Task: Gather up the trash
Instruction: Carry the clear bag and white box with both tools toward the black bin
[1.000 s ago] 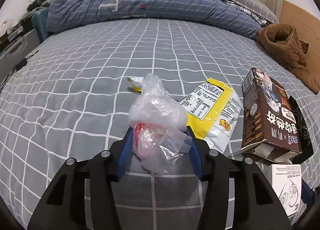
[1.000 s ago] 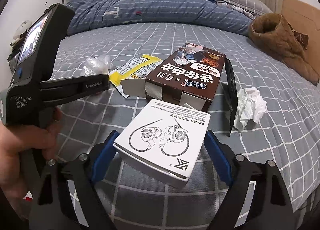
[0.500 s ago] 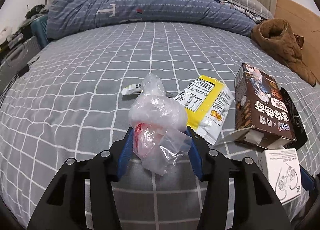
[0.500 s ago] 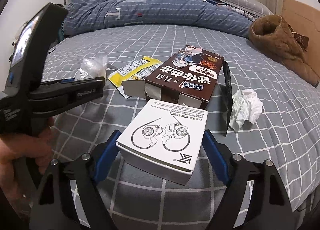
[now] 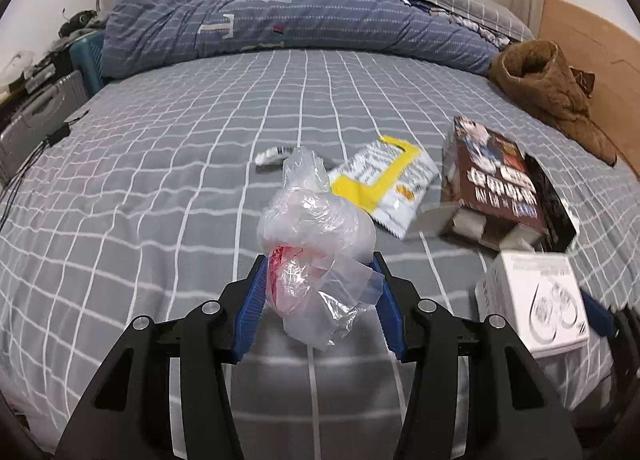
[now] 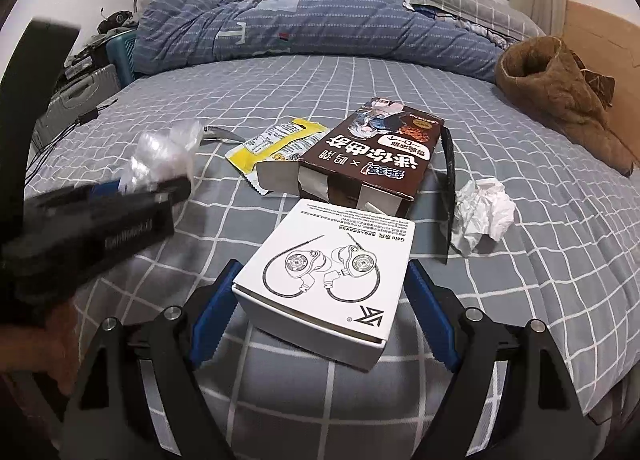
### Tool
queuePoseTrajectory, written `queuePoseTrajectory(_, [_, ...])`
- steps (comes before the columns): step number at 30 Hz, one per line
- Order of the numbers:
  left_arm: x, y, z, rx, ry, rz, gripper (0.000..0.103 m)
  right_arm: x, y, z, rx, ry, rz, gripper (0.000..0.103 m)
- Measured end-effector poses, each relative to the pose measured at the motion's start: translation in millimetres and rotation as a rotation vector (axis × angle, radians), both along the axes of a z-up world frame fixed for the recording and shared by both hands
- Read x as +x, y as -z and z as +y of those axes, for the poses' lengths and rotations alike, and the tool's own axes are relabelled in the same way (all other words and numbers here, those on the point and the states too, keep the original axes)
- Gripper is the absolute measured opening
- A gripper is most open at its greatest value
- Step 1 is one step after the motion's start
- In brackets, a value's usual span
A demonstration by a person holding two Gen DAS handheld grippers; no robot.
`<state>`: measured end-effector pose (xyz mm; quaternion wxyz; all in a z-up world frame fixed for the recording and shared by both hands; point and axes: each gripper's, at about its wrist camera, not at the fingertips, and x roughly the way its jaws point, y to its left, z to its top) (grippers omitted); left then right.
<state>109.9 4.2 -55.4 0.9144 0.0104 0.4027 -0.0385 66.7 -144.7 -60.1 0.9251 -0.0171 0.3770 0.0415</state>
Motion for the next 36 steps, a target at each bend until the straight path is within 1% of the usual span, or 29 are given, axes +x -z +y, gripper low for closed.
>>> queuePoseTrajectory(4, [-13.0, 1.6, 0.5, -0.004, 0.001, 0.012, 0.05, -7.5, -4.9, -3.5, 0.003, 0.004, -0.009, 0.078])
queuePoseTrajectory(22, [-58.5, -11.2, -4.1, -0.012, -0.002, 0.002, 0.05, -38.0, -20.6, -22.7, -0.009, 0.022, -0.04, 0.078])
queuePoseTrajectory(36, [-92.3, -18.4, -3.7, -0.042, 0.003, 0.003, 0.05, -63.2, -33.1, -29.3, -0.013, 0.033, -0.058, 0.078])
